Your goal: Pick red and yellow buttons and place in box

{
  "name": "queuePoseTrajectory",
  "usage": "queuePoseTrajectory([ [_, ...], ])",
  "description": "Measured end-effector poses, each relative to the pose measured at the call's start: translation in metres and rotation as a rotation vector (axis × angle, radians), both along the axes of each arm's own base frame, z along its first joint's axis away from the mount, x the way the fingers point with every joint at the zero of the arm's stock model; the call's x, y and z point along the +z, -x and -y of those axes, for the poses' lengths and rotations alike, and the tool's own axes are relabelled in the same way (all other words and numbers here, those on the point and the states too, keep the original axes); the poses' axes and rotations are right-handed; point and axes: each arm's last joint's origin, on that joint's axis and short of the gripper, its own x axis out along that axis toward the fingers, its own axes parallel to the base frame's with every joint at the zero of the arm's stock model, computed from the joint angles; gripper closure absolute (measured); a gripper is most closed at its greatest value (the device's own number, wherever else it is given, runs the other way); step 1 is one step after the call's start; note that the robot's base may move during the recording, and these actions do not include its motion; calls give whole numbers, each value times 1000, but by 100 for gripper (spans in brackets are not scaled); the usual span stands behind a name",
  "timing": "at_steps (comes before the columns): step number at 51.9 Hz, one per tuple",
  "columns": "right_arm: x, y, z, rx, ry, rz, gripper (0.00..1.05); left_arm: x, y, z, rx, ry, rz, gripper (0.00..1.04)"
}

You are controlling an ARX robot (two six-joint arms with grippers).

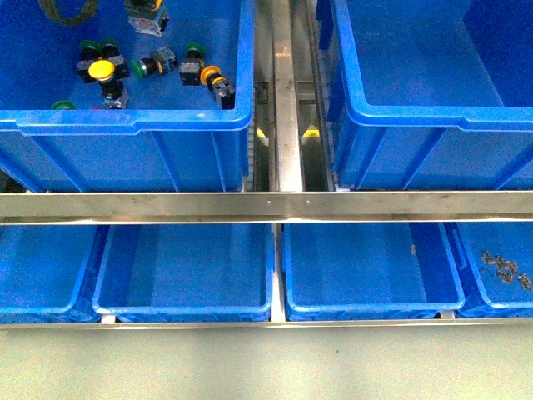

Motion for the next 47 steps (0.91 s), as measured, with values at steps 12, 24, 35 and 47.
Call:
queuePoseTrajectory([
  [12, 0, 0, 0, 0, 0, 0, 7, 23, 39, -5, -23, -42, 54, 69],
  [24, 0, 0, 0, 0, 0, 0, 7, 50, 87, -22, -16, -46, 109, 69],
  [35, 0, 0, 0, 0, 0, 0, 7, 63, 131, -37, -12, -51, 134, 69],
  [47, 0, 0, 0, 0, 0, 0, 7, 77, 176, -54, 7, -42, 147, 69],
])
